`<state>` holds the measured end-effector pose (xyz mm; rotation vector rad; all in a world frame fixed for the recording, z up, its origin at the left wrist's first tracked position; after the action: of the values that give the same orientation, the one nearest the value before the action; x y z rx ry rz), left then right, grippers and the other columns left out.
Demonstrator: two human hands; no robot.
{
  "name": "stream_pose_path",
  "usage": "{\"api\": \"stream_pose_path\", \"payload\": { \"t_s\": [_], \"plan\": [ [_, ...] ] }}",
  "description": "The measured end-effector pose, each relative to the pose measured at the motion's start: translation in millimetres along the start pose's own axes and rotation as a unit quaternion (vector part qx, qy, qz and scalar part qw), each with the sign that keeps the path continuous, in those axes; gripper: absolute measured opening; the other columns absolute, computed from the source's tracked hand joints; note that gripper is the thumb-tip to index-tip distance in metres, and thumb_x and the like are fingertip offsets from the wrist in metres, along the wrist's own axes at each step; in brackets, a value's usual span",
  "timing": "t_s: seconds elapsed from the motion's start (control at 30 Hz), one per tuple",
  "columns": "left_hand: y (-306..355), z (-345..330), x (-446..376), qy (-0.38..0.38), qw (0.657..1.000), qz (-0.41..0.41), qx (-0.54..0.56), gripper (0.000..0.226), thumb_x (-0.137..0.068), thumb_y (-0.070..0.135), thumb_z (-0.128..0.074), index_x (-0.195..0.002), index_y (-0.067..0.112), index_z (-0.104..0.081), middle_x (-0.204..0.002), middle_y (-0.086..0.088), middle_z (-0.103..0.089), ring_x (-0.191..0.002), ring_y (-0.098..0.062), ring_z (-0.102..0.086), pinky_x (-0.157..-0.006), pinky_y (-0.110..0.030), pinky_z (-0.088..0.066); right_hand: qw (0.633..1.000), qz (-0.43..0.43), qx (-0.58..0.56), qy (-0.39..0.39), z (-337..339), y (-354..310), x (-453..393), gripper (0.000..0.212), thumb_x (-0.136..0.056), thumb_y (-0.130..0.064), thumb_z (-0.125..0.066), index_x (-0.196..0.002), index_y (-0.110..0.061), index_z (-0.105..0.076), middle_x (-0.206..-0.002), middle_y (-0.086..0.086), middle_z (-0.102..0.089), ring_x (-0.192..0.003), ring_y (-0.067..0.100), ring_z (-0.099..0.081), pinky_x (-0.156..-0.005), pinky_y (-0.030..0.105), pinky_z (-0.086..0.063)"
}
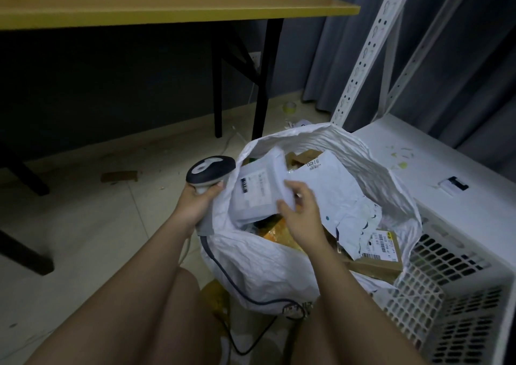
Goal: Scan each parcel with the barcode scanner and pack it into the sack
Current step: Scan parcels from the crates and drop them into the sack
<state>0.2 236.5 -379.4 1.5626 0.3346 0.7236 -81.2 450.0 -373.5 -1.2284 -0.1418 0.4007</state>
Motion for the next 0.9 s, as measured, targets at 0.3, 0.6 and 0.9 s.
{"api": "stream_pose_path", "payload": {
  "t_s": [0.3, 0.6, 0.9],
  "plan": [
    [-6, 4, 5, -0.033, 0.998, 0.026, -0.038, 0.053, -0.084, 0.03, -0.072, -0.132, 0.018, -0.054, -0.121, -0.002, -0.064, -0.107, -0.021, -0.061, -0.09, -0.035, -0.048, 0.986, 0.032, 0.143, -0.073, -17, 3, 7, 0.04, -0.089, -0.01, -0.062, -0.128, -0.018, -0.058, -0.121, 0.001, -0.046, -0.106, 0.015, -0.052, -0.09, 0.025, -0.044],
    [-9, 2, -3, -0.031, 0.996, 0.083, -0.006, 0.045, -0.086, 0.025, -0.071, -0.127, 0.012, -0.057, -0.116, -0.007, -0.066, -0.093, -0.02, -0.064, -0.072, -0.03, -0.05, 0.985, 0.074, 0.157, 0.017, -14, -4, 4, 0.035, -0.087, -0.012, -0.061, -0.122, -0.018, -0.06, -0.112, -0.004, -0.042, -0.107, 0.012, -0.046, -0.088, 0.026, -0.045],
    [-4, -10, -2, -0.009, 0.999, 0.045, -0.015, 0.047, -0.084, 0.016, -0.073, -0.128, 0.011, -0.056, -0.117, -0.009, -0.066, -0.103, -0.025, -0.063, -0.084, -0.035, -0.05, 0.997, 0.001, 0.054, 0.061, -6, -5, 2, 0.031, -0.088, -0.009, -0.062, -0.115, -0.025, -0.059, -0.112, -0.006, -0.044, -0.092, 0.0, -0.053, -0.066, 0.003, -0.04]
  ]
}}
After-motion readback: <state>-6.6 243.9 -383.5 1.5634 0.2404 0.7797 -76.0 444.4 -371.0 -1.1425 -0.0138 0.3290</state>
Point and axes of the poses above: each hand's wrist, its own x-axis away from the middle knuckle, its own z-axis out of the back of the hand, y = z × x, the point moved 1 cm from there along -x, towards the middle knuckle
